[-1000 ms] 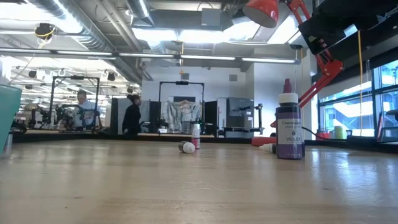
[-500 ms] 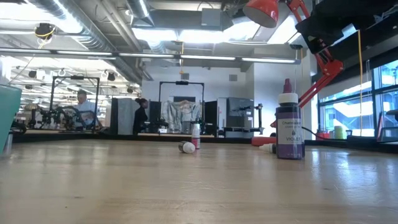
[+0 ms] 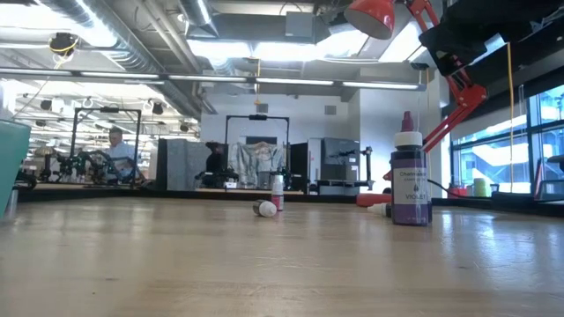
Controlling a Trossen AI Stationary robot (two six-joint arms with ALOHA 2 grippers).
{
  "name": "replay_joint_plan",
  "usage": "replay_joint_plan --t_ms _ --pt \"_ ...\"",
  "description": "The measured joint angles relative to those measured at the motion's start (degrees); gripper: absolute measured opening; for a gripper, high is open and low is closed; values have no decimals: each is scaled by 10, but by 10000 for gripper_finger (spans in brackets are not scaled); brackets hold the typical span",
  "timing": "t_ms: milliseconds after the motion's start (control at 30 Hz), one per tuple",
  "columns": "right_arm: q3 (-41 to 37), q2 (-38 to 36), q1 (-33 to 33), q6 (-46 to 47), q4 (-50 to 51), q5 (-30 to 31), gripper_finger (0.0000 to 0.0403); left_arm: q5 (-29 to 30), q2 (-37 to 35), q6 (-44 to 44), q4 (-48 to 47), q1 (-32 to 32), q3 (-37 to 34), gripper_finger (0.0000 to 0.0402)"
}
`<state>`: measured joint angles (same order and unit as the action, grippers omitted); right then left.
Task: Pick & Place food coloring
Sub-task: Put the black food coloring into the blue bin
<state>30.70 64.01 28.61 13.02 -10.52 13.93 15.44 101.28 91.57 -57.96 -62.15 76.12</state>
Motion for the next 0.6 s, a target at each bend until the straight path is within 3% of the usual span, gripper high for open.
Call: replay_joint_plan --t_ms 600 --pt "0 0 0 0 1 0 157 -16 50 23 15 -4 0 70"
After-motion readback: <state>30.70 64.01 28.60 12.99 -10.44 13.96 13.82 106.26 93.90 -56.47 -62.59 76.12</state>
